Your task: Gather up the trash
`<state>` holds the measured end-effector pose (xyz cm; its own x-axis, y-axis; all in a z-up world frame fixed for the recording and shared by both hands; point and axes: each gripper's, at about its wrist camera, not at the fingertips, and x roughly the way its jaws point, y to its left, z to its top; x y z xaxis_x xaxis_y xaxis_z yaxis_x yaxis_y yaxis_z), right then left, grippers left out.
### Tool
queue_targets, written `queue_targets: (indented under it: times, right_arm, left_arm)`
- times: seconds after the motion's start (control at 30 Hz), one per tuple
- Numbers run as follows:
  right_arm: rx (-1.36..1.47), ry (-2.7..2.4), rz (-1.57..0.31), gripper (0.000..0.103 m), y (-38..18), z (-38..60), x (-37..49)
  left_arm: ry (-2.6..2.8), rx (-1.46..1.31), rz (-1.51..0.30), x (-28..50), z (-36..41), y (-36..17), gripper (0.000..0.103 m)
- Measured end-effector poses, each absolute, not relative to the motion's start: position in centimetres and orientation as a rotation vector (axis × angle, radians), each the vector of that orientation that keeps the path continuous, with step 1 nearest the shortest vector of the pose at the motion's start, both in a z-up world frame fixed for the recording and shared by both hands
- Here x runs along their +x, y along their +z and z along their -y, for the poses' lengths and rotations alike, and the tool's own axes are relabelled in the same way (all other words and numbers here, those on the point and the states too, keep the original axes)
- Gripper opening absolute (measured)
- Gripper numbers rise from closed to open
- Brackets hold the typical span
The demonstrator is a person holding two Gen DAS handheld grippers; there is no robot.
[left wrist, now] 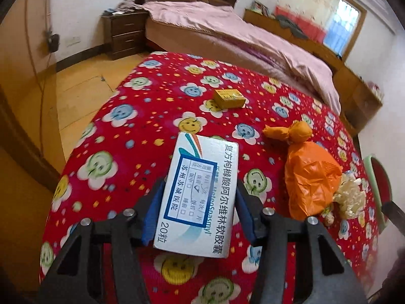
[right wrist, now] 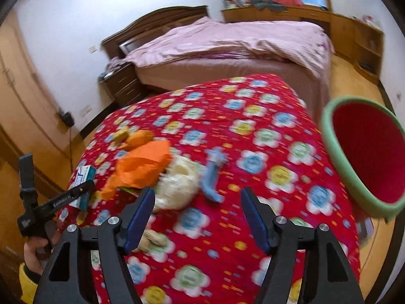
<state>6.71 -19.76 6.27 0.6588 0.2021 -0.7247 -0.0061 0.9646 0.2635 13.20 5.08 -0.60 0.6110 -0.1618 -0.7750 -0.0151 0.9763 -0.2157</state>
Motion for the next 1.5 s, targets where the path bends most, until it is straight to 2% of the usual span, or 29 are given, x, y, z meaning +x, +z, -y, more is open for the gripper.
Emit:
queue_targets:
  times: [0.2,0.3,0.5,0.7,1.07,1.13,1.27,1.33,1.5]
  right_arm:
    - [0.176,0.229,-0.899,0.072,5.8,15.2,10.8]
    - [0.131,0.243,-0.935,0.077,5.1,13.2,12.6]
    - [0.070,0.257,-0.975,0.078,3.6,10.2,15.1]
    - [0.009,0.212,-1.024,0.077,1.4,9.2,16.6]
    - [-0.010,0.081,-0.987,0.077,0.6,10.4,17.4]
    - [0.055,0.089,-1.027,0.073,-0.2,11.5,17.9]
    - [0.058,0.096,-1.023,0.054,0.1,12.1,18.0]
    - [0.074,0.116,-1.022,0.037,0.4,12.4,17.9]
    - [0.122,0.157,-1.000,0.026,1.3,13.3,16.7]
  left_arm:
    - [-0.064,-0.257,-0.900,12.3,-5.8,-0.3,0.054]
    - [-0.070,-0.272,-0.892,12.0,-6.0,-0.4,0.054]
    - [-0.095,-0.312,-0.868,11.9,-6.4,-0.6,0.054]
    - [-0.118,-0.355,-0.864,12.0,-6.8,-1.2,0.054]
    - [-0.145,-0.363,-0.864,12.3,-6.3,-1.5,0.054]
    - [-0.146,-0.364,-0.866,12.3,-6.3,-1.5,0.054]
    - [-0.145,-0.375,-0.867,12.1,-6.3,-1.2,0.054]
    - [-0.145,-0.375,-0.864,11.9,-6.2,-0.9,0.054]
    - [-0.163,-0.362,-0.841,10.9,-5.6,0.4,0.054]
